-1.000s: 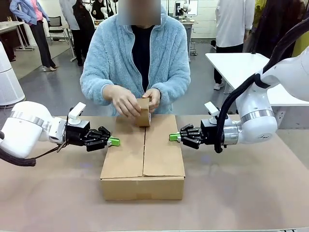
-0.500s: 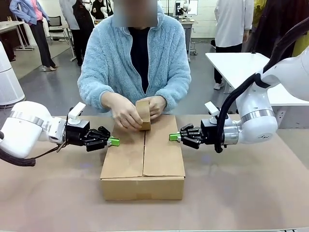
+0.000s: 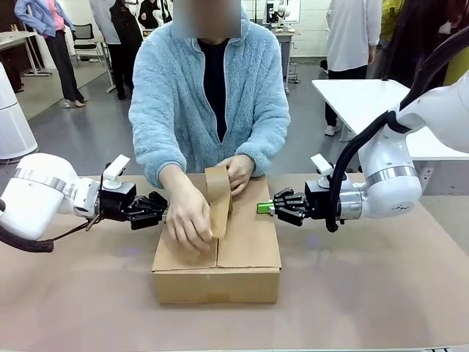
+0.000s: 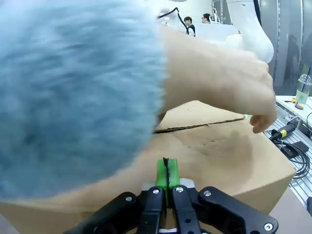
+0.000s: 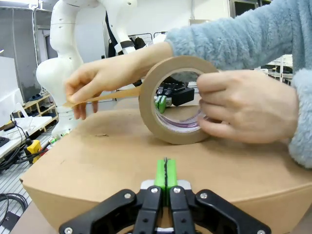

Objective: Wrap the clocks to prevent damage.
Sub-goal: After the human seals the box with tape, release both hands from the side flaps of the Package Box.

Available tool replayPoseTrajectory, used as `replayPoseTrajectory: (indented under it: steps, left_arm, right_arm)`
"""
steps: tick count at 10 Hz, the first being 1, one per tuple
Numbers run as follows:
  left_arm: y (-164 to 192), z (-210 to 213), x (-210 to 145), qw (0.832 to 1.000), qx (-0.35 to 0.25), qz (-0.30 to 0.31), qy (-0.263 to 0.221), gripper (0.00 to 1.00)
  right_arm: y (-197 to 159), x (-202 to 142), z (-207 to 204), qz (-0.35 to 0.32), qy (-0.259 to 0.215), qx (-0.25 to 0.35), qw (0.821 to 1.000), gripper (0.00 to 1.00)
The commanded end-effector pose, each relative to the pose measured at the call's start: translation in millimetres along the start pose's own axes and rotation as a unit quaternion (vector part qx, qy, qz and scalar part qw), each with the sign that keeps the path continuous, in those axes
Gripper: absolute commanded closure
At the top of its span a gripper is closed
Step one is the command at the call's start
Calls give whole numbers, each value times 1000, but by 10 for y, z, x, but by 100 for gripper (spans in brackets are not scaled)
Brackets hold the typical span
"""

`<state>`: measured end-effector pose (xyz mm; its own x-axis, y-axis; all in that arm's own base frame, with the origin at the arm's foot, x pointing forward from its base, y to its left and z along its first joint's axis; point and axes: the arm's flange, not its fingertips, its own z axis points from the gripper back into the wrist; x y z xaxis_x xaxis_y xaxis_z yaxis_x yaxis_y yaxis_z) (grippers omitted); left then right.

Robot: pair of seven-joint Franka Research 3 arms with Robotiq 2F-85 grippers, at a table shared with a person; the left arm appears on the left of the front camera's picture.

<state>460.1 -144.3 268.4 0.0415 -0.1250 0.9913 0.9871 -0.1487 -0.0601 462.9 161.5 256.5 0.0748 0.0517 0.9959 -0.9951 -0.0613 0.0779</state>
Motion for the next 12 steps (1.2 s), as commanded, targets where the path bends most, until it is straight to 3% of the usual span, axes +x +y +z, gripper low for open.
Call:
replayPoseTrajectory:
  steps: [1, 12]
  left_arm:
    - [-5, 2, -16, 1000, 2, 1, 4, 100]
    - [-5, 2, -16, 1000, 2, 1, 4, 100]
  right_arm:
    - [23, -46, -19, 2, -2, -8, 1000, 99]
    - [23, -46, -19, 2, -2, -8, 1000, 99]
